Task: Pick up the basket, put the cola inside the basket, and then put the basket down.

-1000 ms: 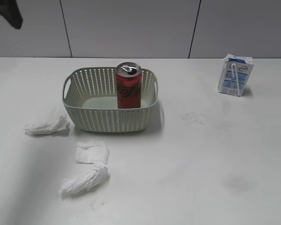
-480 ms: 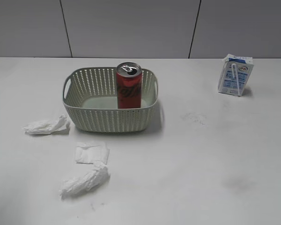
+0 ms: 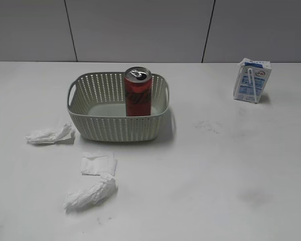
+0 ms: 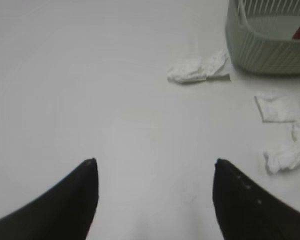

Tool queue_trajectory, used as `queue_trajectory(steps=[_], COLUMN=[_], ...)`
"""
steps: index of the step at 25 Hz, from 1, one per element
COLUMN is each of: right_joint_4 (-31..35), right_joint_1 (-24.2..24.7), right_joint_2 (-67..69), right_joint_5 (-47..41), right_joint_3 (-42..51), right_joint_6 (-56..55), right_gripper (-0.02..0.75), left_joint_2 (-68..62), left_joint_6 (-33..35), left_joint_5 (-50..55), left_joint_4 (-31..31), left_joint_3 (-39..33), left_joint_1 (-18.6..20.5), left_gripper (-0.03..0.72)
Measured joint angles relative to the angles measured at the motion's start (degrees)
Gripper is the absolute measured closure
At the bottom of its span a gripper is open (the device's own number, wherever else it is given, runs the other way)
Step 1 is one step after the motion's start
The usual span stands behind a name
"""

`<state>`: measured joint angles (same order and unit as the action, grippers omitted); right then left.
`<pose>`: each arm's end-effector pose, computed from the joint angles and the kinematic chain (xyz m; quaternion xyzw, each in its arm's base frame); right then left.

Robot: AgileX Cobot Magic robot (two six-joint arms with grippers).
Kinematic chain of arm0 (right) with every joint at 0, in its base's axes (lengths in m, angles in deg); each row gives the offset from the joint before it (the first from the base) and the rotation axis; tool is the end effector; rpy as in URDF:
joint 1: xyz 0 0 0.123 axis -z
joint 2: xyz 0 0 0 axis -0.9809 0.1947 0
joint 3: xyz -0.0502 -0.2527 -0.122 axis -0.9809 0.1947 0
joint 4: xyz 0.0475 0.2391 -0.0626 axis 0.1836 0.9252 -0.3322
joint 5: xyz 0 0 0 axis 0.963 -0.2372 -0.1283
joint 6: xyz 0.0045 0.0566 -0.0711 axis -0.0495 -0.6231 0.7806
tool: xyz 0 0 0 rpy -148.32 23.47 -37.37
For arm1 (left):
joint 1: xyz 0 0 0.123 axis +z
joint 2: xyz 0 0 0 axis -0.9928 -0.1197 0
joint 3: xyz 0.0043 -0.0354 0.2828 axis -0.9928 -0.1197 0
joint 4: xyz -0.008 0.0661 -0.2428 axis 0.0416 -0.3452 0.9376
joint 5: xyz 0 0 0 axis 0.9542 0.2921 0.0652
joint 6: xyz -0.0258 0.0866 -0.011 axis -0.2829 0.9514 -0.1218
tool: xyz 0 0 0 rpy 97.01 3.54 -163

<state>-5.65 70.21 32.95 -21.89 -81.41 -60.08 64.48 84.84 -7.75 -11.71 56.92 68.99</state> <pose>0.0077 0.0040 0.2629 -0.0780 0.8404 0.0487 0.5341 0.0656 -0.0153 0.2832 0.0753 0.9180 -0.0570 0.3852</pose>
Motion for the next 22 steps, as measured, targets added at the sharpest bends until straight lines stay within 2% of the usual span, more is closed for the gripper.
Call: queue_trajectory(steps=[12,17,22], right_joint_4=[0.0,0.0,0.0], right_joint_1=[0.0,0.0,0.0], right_joint_2=[0.0,0.0,0.0], right_joint_5=[0.0,0.0,0.1], right_joint_3=[0.0,0.0,0.0], right_joint_6=[0.0,0.0,0.0], right_gripper=[0.206,0.206,0.206], left_joint_2=[17.0,22.1,25.1], left_joint_6=[0.9,3.3,3.7], left_joint_5=[-0.5,-0.3,4.0], left_joint_4=[0.1,0.9,0.9], left_joint_3=[-0.1,-0.1,-1.7], left_joint_1=[0.0,0.0,0.0], left_gripper=[0.146,0.146,0.146])
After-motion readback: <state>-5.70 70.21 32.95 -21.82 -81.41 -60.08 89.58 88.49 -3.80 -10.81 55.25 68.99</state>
